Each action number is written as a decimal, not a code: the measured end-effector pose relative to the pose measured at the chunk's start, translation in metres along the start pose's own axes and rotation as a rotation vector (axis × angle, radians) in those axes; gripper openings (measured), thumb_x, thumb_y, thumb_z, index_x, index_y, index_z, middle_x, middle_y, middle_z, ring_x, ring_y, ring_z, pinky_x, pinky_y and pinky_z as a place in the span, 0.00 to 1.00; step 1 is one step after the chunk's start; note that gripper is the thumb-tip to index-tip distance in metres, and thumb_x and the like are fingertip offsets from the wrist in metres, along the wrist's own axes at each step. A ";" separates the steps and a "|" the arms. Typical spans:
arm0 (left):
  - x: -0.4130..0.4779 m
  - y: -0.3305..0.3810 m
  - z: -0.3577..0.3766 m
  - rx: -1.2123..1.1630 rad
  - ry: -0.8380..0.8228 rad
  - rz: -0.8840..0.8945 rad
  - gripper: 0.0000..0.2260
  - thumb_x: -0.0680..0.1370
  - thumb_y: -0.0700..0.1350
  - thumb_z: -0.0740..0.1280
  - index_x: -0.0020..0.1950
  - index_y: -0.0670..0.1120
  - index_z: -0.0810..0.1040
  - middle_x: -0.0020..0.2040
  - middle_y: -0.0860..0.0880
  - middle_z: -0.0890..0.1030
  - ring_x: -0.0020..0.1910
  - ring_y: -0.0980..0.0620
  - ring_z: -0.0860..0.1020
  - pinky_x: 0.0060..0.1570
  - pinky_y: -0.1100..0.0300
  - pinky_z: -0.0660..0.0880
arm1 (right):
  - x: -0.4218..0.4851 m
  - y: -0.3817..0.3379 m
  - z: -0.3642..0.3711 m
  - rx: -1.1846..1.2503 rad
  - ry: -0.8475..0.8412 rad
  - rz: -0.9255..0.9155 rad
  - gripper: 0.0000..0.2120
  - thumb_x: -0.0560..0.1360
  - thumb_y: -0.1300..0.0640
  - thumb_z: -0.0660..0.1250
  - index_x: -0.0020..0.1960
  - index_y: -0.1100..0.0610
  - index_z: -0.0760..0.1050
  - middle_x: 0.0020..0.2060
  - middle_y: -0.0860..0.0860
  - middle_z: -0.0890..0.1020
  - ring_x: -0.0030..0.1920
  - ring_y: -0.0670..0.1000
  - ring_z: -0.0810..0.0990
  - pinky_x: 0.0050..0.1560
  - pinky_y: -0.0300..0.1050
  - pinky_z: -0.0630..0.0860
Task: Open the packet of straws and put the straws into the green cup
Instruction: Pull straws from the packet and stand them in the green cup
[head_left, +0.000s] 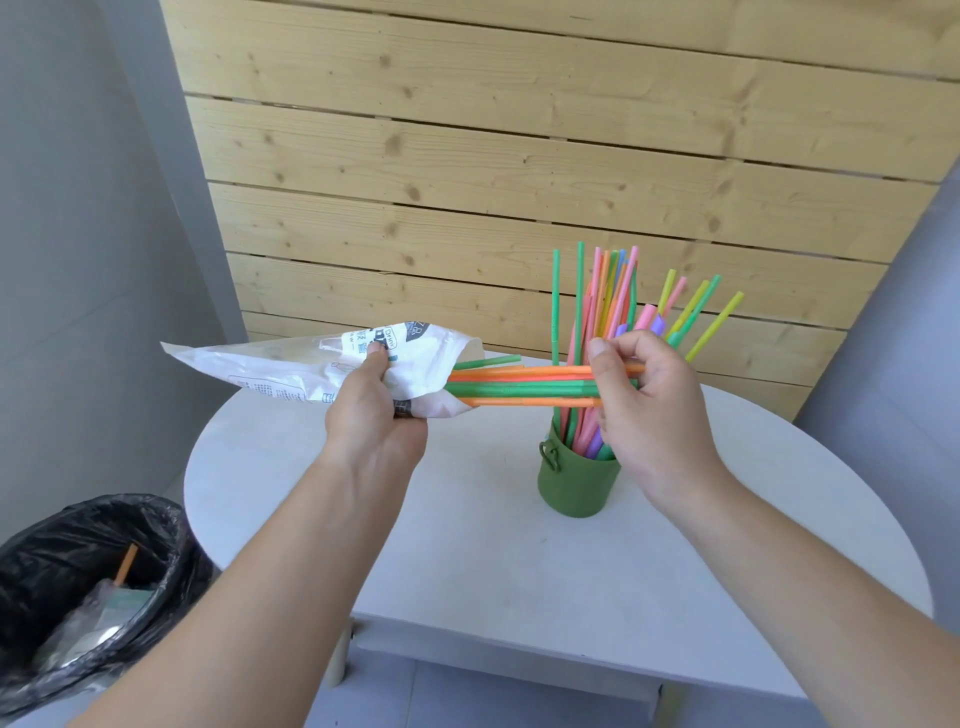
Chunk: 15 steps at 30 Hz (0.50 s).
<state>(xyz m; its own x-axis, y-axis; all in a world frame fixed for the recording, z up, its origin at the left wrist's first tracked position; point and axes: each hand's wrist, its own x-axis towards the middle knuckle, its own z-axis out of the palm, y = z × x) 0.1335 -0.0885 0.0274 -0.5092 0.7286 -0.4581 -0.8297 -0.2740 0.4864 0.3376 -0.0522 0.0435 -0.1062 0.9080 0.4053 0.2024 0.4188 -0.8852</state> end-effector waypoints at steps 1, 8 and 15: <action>0.000 -0.001 0.000 0.000 -0.001 -0.001 0.04 0.83 0.42 0.71 0.57 0.45 0.81 0.62 0.47 0.86 0.59 0.47 0.86 0.64 0.42 0.81 | 0.000 0.001 -0.001 0.038 -0.014 0.043 0.13 0.77 0.45 0.65 0.38 0.50 0.74 0.24 0.41 0.73 0.26 0.46 0.70 0.36 0.43 0.66; 0.003 -0.005 0.000 0.028 -0.009 0.007 0.09 0.83 0.42 0.71 0.62 0.44 0.82 0.61 0.47 0.87 0.56 0.48 0.87 0.57 0.46 0.84 | -0.008 0.002 0.000 0.164 -0.142 0.172 0.17 0.80 0.48 0.67 0.44 0.63 0.74 0.20 0.44 0.65 0.21 0.49 0.63 0.25 0.40 0.61; 0.010 -0.004 -0.003 -0.010 -0.025 -0.004 0.03 0.83 0.43 0.71 0.56 0.45 0.82 0.60 0.45 0.87 0.60 0.43 0.86 0.64 0.33 0.79 | 0.007 -0.003 -0.016 0.101 -0.116 0.073 0.14 0.75 0.45 0.68 0.34 0.50 0.74 0.19 0.41 0.67 0.22 0.46 0.65 0.32 0.42 0.62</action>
<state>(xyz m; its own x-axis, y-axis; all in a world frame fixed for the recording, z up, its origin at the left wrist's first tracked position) 0.1306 -0.0818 0.0188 -0.5000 0.7451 -0.4415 -0.8342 -0.2774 0.4766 0.3520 -0.0472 0.0530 -0.2074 0.9262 0.3148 0.1153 0.3427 -0.9323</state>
